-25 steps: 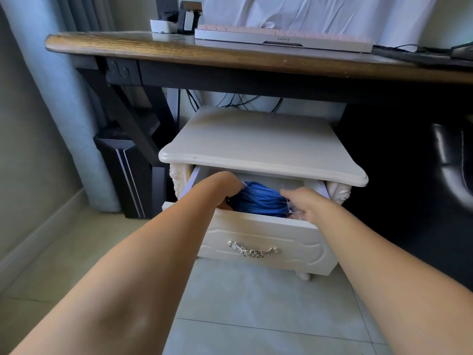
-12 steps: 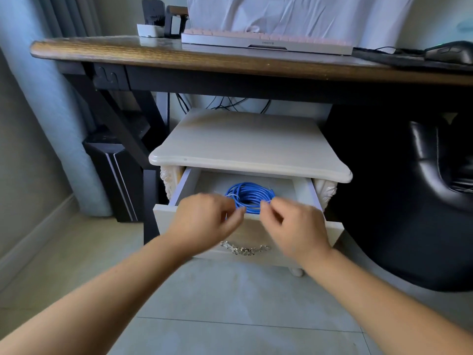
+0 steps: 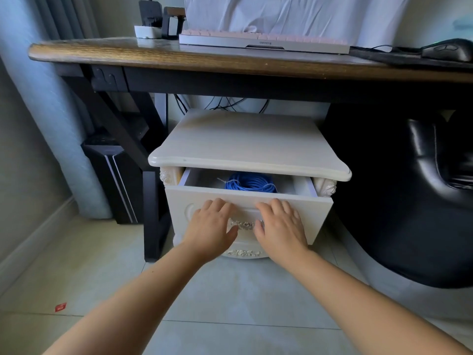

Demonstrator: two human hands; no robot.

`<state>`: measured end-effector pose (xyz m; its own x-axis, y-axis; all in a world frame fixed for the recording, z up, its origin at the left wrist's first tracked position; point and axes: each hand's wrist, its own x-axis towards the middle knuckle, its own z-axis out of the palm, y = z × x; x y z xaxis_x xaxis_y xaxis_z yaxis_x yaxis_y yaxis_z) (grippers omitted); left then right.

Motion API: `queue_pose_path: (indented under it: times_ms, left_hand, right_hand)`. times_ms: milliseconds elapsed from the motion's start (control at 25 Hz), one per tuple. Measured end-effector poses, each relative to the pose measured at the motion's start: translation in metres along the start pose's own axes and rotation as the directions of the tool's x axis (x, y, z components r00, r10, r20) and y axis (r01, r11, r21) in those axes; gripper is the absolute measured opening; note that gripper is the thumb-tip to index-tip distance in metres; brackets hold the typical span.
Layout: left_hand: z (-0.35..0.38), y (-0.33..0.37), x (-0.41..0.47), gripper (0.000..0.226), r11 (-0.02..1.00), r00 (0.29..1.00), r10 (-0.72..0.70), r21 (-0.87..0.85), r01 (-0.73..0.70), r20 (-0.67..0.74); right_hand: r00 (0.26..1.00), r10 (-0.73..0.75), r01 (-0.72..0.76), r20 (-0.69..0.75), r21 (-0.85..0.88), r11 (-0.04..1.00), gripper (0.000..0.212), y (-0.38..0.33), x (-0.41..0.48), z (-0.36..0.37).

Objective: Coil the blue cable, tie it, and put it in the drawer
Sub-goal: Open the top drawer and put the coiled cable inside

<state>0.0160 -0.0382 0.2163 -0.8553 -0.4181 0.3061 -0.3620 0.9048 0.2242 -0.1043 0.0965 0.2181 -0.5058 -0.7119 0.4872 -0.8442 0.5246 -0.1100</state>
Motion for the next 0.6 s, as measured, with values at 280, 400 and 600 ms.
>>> queue_pose_path:
  times_ms: [280,400,600]
  left_hand:
    - [0.009,-0.005,0.035,0.082,0.99,0.978,-0.054,0.139,0.026,0.201]
    - [0.012,-0.011,0.052,0.087,0.982,0.946,-0.119,0.178,0.067,0.3]
    - [0.021,-0.013,0.065,0.095,0.965,0.912,-0.15,0.258,0.051,0.383]
  right_hand:
    - [0.925,0.107,-0.086,0.365,-0.075,0.994,0.068,0.012,0.028,0.019]
    - [0.879,0.13,-0.099,0.459,-0.092,0.991,0.075,0.02,0.042,0.025]
    - [0.849,0.137,-0.102,0.511,-0.095,0.99,0.081,0.022,0.048,0.033]
